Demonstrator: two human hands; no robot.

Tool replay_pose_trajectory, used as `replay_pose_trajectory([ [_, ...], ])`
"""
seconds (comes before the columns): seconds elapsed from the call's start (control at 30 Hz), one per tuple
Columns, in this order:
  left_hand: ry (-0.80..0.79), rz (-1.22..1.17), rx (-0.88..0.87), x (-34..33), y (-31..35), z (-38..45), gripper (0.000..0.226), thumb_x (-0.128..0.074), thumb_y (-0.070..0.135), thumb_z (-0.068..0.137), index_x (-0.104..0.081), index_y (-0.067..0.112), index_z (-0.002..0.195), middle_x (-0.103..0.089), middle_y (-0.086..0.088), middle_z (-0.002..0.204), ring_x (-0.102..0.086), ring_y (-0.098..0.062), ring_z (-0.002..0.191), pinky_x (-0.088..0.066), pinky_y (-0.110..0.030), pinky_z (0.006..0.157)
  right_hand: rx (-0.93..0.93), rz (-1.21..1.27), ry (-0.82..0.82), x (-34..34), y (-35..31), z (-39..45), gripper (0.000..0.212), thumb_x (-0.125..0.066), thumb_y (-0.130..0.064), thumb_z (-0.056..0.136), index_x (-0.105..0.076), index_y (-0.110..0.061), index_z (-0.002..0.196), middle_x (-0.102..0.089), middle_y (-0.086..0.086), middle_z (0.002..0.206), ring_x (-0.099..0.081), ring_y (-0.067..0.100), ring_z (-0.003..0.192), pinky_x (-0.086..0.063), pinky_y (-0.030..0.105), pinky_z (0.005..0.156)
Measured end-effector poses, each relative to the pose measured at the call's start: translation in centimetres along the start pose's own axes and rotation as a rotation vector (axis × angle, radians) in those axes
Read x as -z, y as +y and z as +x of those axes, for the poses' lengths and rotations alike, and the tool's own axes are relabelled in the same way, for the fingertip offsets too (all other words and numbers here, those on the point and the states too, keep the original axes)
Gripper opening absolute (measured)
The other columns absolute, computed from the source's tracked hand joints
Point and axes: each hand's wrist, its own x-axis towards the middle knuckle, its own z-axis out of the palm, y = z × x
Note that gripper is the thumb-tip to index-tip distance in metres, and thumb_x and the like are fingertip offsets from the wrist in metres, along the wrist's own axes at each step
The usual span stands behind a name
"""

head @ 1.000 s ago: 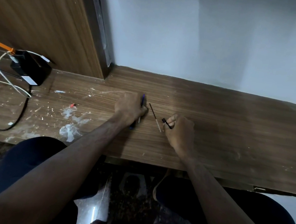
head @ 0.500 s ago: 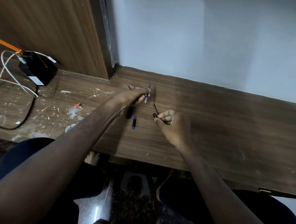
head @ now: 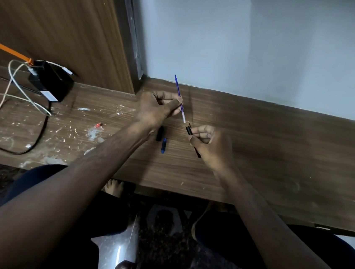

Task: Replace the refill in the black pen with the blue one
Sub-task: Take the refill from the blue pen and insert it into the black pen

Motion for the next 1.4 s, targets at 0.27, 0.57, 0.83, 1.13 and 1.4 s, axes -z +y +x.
replay_pose_trajectory([
  [0.27, -0.031, 0.029, -0.021, 0.6, -1.2, 0.4, 0.006, -0.086, 0.015, 0.089, -0.081, 0.013, 0.091, -0.082, -0.003, 0.075, -0.08, -0.01, 0.072, -0.062, -0.017, 0.067, -0.019, 0.042, 0.008, -0.3, -0.4, 0.1, 0.016, -0.081, -0.013, 0.091, -0.081, -0.014, 0.107, -0.083, 0.0, 0.095, -0.081, 0.012, 0.085, -0.068, 0.034, 0.081],
  [0.57, -0.235, 0.336, 0.014, -0.1, -1.4, -1.6, 0.006, -0.089, 0.034, 0.084, -0.084, 0.032, 0.083, -0.081, 0.008, 0.079, -0.067, 0.001, 0.062, -0.057, -0.022, 0.058, -0.036, 0.085, 0.058, -0.3, -0.5, 0.3, 0.012, -0.078, -0.011, 0.093, -0.079, -0.011, 0.106, -0.083, 0.001, 0.088, -0.081, 0.01, 0.076, -0.055, 0.013, 0.054],
  [0.83, -0.332, 0.554, 0.008, 1.5, 0.4, -2.1, 0.027, -0.091, 0.037, 0.081, -0.084, 0.03, 0.106, -0.086, 0.01, 0.096, -0.08, -0.007, 0.099, -0.061, -0.035, 0.101, -0.044, 0.075, 0.061, -0.5, 0.1, 0.5, 0.013, -0.079, -0.018, 0.094, -0.079, -0.017, 0.107, -0.083, -0.003, 0.088, -0.079, 0.004, 0.073, -0.053, 0.014, 0.054],
  [1.13, -0.131, 1.427, -0.012, 3.7, 0.6, -2.9, 0.03, -0.086, 0.052, 0.082, -0.075, 0.025, 0.089, -0.074, -0.008, 0.113, -0.072, -0.031, 0.109, -0.057, -0.039, 0.081, -0.059, 0.025, 0.055, -0.8, 0.8, 0.5, 0.012, -0.082, -0.02, 0.091, -0.078, -0.024, 0.102, -0.081, -0.004, 0.095, -0.075, 0.009, 0.074, -0.063, 0.03, 0.071],
  [1.4, -0.133, 1.55, 0.035, 1.3, -1.0, -3.9, 0.064, -0.088, 0.058, 0.078, -0.072, 0.016, 0.123, -0.068, -0.013, 0.129, -0.073, -0.036, 0.117, -0.059, -0.043, 0.089, -0.097, 0.024, -0.014, -1.4, 0.8, 0.4, 0.015, -0.082, -0.019, 0.092, -0.078, -0.02, 0.106, -0.081, -0.003, 0.098, -0.079, 0.017, 0.088, -0.067, 0.047, 0.086],
])
